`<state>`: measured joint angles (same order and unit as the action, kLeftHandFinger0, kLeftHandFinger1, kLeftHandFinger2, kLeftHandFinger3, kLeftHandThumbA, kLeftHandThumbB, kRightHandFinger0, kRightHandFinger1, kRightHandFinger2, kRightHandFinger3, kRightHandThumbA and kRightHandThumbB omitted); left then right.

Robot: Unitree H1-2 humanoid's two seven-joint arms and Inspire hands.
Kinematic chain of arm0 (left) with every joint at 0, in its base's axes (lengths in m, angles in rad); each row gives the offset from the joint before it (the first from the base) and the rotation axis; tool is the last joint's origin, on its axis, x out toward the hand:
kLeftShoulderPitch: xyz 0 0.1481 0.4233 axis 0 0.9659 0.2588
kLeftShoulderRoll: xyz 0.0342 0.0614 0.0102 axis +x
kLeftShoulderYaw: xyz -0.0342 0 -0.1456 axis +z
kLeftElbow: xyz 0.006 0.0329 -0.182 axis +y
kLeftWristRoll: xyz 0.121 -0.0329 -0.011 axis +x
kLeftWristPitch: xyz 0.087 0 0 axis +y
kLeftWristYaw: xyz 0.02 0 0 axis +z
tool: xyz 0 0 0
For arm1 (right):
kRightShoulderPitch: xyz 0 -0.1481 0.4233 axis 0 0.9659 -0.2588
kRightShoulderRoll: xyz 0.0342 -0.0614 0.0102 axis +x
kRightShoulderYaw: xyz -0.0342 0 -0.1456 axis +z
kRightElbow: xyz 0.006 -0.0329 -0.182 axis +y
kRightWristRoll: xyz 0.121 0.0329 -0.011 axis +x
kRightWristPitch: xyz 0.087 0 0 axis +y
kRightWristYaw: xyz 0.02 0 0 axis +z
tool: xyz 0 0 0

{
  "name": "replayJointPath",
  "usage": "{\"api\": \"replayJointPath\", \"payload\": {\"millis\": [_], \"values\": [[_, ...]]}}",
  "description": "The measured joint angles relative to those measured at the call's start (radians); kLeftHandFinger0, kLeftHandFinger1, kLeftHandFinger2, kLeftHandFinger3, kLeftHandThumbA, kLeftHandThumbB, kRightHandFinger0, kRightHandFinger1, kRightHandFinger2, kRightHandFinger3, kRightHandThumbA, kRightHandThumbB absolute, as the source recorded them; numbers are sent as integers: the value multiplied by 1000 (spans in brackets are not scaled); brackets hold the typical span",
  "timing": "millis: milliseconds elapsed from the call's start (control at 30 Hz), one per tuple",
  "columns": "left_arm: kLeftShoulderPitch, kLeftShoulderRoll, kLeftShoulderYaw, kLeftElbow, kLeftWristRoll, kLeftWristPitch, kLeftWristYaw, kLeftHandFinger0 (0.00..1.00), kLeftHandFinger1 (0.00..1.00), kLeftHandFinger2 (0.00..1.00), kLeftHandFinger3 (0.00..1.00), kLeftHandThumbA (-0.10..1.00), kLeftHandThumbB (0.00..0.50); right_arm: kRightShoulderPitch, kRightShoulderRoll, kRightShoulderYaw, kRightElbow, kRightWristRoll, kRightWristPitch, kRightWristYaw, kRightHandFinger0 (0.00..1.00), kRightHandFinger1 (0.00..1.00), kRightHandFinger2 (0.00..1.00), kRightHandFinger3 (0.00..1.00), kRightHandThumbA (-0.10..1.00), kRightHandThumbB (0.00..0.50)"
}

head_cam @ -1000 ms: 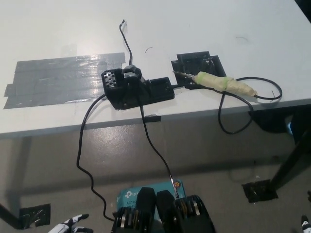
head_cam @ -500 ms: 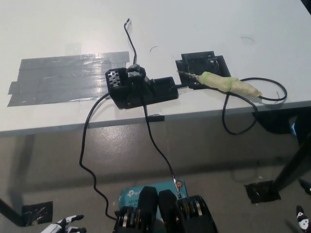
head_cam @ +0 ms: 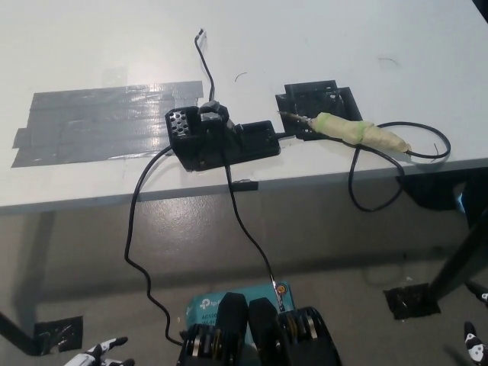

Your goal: The robot uses its right hand to grab the soldering gun kept on the middle of the table and pulls it out of its base and keep it on the right side of the base

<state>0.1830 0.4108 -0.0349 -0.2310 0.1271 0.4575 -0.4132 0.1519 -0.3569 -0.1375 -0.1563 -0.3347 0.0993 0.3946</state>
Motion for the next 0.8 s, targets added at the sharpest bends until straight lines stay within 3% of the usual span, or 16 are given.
{"api": "replayJointPath", "payload": {"millis": [333,533,700,800], "values": [[-2,0,-3,-17,0,0,0,539,639,717,907,587,286,2,-39,27,-13,16,22,4,1000,1000,1000,1000,98,186],[-3,2,-8,-23,-1,0,-1,544,660,737,860,566,285,2,-72,51,-31,22,58,18,1000,1000,1000,1000,112,173],[-3,2,-8,-23,-2,0,-2,554,653,748,923,572,287,2,-89,70,-44,33,94,28,1000,1000,1000,1000,133,163],[-3,2,-8,-23,-2,0,-4,542,637,720,866,575,286,2,-101,87,-45,39,111,40,983,1000,1000,1000,141,156]]}}
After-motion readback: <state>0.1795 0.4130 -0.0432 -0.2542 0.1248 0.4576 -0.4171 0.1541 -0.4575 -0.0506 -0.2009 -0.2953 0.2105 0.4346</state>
